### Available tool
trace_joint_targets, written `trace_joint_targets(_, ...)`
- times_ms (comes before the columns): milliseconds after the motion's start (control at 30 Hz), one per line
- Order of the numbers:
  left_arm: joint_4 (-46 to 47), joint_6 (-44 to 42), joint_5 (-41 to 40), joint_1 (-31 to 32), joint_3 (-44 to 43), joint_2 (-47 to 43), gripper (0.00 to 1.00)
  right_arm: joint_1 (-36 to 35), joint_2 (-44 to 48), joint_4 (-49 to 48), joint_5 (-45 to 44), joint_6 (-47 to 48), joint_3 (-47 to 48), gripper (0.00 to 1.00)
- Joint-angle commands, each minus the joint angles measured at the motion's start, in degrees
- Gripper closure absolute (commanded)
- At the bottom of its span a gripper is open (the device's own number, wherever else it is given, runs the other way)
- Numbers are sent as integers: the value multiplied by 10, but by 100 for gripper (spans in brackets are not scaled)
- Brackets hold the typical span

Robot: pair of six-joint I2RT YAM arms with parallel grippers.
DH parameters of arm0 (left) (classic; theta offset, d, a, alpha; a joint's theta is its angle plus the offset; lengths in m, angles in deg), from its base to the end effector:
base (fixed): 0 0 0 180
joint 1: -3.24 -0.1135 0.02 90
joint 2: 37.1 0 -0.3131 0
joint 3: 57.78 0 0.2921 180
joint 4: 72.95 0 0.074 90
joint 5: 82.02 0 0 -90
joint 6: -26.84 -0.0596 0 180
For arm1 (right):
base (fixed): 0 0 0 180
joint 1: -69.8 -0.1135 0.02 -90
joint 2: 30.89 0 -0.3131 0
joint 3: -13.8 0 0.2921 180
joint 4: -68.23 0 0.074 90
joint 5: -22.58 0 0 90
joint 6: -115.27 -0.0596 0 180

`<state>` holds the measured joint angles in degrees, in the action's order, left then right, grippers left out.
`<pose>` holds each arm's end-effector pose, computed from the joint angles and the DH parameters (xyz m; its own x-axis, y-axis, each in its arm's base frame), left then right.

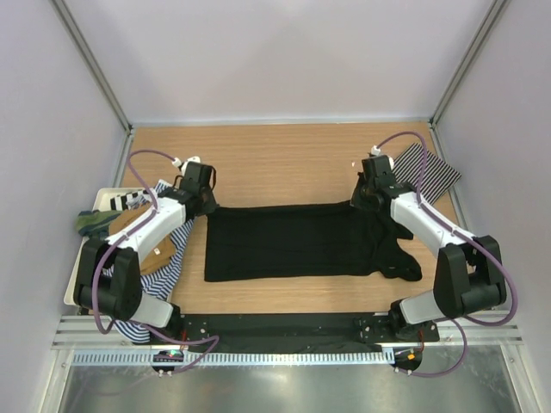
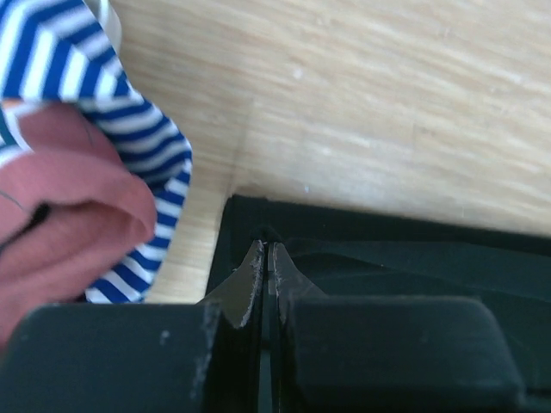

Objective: Fold and stack the tank tops

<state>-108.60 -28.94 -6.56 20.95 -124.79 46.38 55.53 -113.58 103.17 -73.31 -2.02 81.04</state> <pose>0.3336 -0.0908 0.2378 -0.7047 -0.3464 -0.6192 -0.3008 0.9363 -0.1814 0.3375 0.0795 0.2436 -0.7469 0.2806 -0.6028 0.1808 0.9581 0.2221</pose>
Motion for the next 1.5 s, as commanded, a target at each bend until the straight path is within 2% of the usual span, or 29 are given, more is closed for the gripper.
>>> trace_joint_targets(0,8,10,-16,14,19,-36,100,-4,43,-9,9,-7,-27,99)
trace_joint_targets(267,-6,20,-26,17,70,-100,100,-4,95,-5,23,-13,-83,99)
trace_joint_targets(733,-7,44,4,17,140,-131,100,-5,144,-5,28,-51,-167,98)
trace_joint_targets(867,0,60,11,21,170,-127,93,-4,163,-16,24,-81,-204,97)
trace_joint_targets(1033,27,88,22,37,204,-123,92,-5,204,-33,8,-113,-252,93)
trace_joint_targets(1133,30,92,15,53,208,-113,84,-4,209,-33,8,-113,-255,81)
trace_joint_targets(1167,27,93,9,60,206,-116,76,-5,213,-27,5,-114,-255,67)
trace_joint_targets(1267,18,97,-1,67,204,-137,63,-5,234,-17,-5,-111,-255,59)
trace_joint_targets(1300,13,98,-4,67,204,-145,62,-6,242,-16,-6,-111,-255,58)
trace_joint_targets(1433,-23,103,-30,69,192,-191,56,-6,262,7,-26,-108,-243,41)
trace_joint_targets(1467,-39,105,-36,69,184,-201,55,-6,260,26,-38,-109,-237,41)
